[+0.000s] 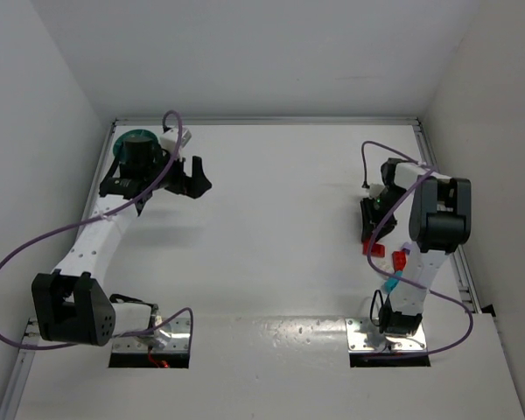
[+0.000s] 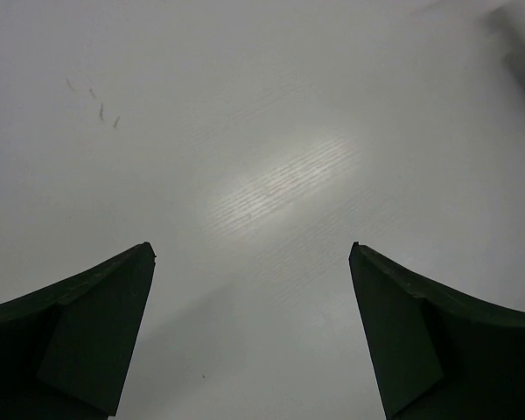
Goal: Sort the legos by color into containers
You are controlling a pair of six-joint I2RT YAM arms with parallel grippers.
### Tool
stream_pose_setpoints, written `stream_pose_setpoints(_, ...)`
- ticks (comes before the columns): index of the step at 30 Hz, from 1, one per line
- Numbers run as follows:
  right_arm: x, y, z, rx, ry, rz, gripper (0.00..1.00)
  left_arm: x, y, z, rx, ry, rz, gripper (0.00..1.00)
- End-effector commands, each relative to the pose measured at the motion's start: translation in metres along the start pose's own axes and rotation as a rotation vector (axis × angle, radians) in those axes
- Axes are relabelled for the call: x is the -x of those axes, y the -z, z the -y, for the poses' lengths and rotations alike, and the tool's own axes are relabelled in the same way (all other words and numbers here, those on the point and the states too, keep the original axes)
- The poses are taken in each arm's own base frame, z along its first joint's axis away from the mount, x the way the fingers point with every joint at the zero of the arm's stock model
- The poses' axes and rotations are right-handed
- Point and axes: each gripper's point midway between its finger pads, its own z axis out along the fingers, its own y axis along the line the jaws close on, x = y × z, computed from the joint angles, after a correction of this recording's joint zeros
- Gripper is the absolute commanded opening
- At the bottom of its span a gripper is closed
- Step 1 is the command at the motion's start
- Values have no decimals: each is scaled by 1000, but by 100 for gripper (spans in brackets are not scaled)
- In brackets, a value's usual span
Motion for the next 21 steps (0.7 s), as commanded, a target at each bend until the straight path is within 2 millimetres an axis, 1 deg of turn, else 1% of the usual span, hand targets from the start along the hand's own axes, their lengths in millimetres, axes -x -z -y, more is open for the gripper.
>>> stream_pose_setpoints(1, 28, 29, -18, 47, 80, 147, 12, 16, 12, 20, -68, -43, 96, 100)
stream_pose_setpoints(2, 32, 42, -25, 70, 123, 193, 8, 7, 12, 24, -93, -42, 93, 100)
stream_pose_setpoints(3, 44, 58, -43, 136, 173, 248, 7, 16, 20, 33, -121, -66, 147, 100)
stream_pose_setpoints(4, 45, 69, -52, 175, 199, 270, 7, 15, 24, 39, -153, -54, 163, 100)
stream_pose_setpoints(5, 48, 80, -65, 220, 278, 298, 6, 6, 27, 52, -238, -38, 162, 100)
stream_pose_setpoints(6, 49, 102, -90, 333, 366, 337, 6, 12, 37, 68, -327, -29, 202, 100)
stream_pose_setpoints(7, 48, 116, -103, 393, 378, 360, 5, 14, 38, 70, -331, -16, 223, 100)
stream_pose_setpoints(8, 53, 142, -130, 509, 474, 424, 5, 3, 41, 83, -412, 6, 218, 100)
stream_pose_setpoints(9, 43, 148, -143, 589, 476, 378, 5, 14, 48, 91, -447, 18, 278, 100)
stream_pose_setpoints(10, 39, 157, -162, 662, 512, 369, 5, 18, 58, 101, -482, 7, 317, 100)
stream_pose_setpoints(11, 40, 176, -184, 776, 552, 400, 5, 11, 57, 106, -501, 29, 322, 100)
stream_pose_setpoints(12, 36, 179, -194, 816, 570, 395, 5, 20, 63, 113, -525, 35, 363, 100)
stream_pose_setpoints(13, 26, 181, -214, 880, 607, 384, 3, 22, 63, 121, -536, 39, 378, 100)
stream_pose_setpoints(14, 18, 183, -224, 924, 617, 371, 3, 23, 66, 129, -560, 35, 390, 100)
stream_pose_setpoints(15, 11, 186, -239, 1015, 624, 381, 3, 23, 65, 133, -566, 42, 393, 100)
stream_pose_setpoints(16, 0, 187, -256, 1076, 586, 325, 3, 21, 63, 144, -589, 38, 386, 100)
stream_pose_setpoints(17, -6, 189, -265, 1126, 584, 309, 3, 22, 61, 151, -603, 24, 381, 100)
stream_pose_setpoints(18, -10, 195, -277, 1212, 605, 305, 2, 20, 57, 156, -611, 16, 360, 100)
stream_pose_setpoints(19, -21, 194, -288, 1263, 570, 230, 2, 23, 55, 170, -623, -58, 367, 100)
stream_pose_setpoints(20, -26, 198, -294, 1312, 559, 200, 2, 19, 47, 174, -623, -85, 343, 98)
stream_pose_setpoints(21, -32, 204, -298, 1421, 518, 132, 2, 16, 41, 180, -619, -118, 327, 97)
